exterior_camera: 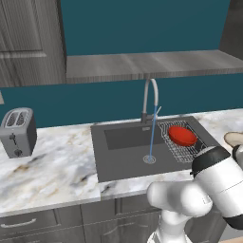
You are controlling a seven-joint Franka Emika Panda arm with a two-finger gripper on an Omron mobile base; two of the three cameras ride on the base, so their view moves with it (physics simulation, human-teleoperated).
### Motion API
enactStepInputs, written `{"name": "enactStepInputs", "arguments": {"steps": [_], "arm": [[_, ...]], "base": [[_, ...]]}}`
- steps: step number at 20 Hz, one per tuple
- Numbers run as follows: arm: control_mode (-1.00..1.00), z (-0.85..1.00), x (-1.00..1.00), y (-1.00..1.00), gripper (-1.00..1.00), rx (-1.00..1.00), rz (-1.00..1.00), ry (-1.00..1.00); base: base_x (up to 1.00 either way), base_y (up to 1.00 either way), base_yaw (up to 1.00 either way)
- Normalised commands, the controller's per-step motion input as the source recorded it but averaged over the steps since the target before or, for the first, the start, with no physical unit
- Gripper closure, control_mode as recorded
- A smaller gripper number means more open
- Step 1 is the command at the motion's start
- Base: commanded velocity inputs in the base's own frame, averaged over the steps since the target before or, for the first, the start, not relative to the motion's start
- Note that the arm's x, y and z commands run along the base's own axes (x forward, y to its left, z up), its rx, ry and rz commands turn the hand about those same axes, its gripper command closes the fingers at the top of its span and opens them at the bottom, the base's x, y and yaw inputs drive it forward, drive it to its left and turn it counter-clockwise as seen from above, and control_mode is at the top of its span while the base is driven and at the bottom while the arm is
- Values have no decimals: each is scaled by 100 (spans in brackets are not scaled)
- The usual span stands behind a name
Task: Rinse each bowl for a few seconds and place them down in the sink or on the counter.
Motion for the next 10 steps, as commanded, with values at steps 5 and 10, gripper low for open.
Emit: {"name": "enactStepInputs", "arguments": {"steps": [5,10], "arm": [[-100,84,-38,66,-100,-1,8,-10],[-100,91,-9,87,-100,-4,11,-1]], "base": [[0,0,0],[0,0,0]]}}
